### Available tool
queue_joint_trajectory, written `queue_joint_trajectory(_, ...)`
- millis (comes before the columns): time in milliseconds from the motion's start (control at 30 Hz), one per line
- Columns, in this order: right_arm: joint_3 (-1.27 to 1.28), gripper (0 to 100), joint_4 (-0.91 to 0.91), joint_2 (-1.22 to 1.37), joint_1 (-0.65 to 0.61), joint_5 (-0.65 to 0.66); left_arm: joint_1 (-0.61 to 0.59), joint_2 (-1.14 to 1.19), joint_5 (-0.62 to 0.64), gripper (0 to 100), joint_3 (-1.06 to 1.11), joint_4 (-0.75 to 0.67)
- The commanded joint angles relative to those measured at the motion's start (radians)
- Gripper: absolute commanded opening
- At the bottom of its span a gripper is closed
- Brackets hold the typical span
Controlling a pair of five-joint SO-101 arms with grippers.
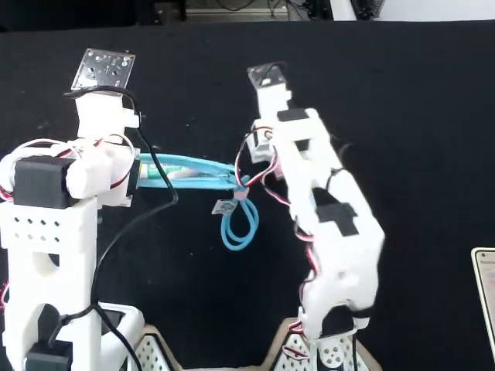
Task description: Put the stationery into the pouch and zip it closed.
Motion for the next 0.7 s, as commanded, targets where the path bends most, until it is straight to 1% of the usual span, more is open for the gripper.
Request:
queue_joint_trajectory(0,-0.093,7.7,0.046,0.012,0.021,0.002,-0.004,0.002,0.002,3,0.024,0.006)
queue_joint_trajectory(33,-0.107,2.8,0.064,0.010,0.032,0.002,-0.004,0.002,0.000,3,0.027,0.006)
queue_joint_trajectory(67,-0.124,0.5,0.083,0.005,0.043,0.002,-0.004,0.002,-0.003,3,0.028,0.006)
queue_joint_trajectory(100,-0.136,2.5,0.104,-0.001,0.060,0.002,-0.004,0.002,-0.017,3,0.028,0.006)
queue_joint_trajectory(167,-0.162,0.8,0.144,-0.018,0.095,0.002,-0.004,0.002,-0.034,3,0.027,0.006)
queue_joint_trajectory(367,-0.166,1.1,0.284,-0.160,0.204,0.009,-0.004,0.002,-0.038,3,0.027,0.006)
queue_joint_trajectory(533,-0.159,1.1,0.423,-0.269,0.276,0.083,-0.004,0.002,-0.038,3,0.028,0.006)
queue_joint_trajectory(667,-0.068,1.1,0.450,-0.283,0.405,0.153,-0.004,0.002,-0.038,3,0.030,0.006)
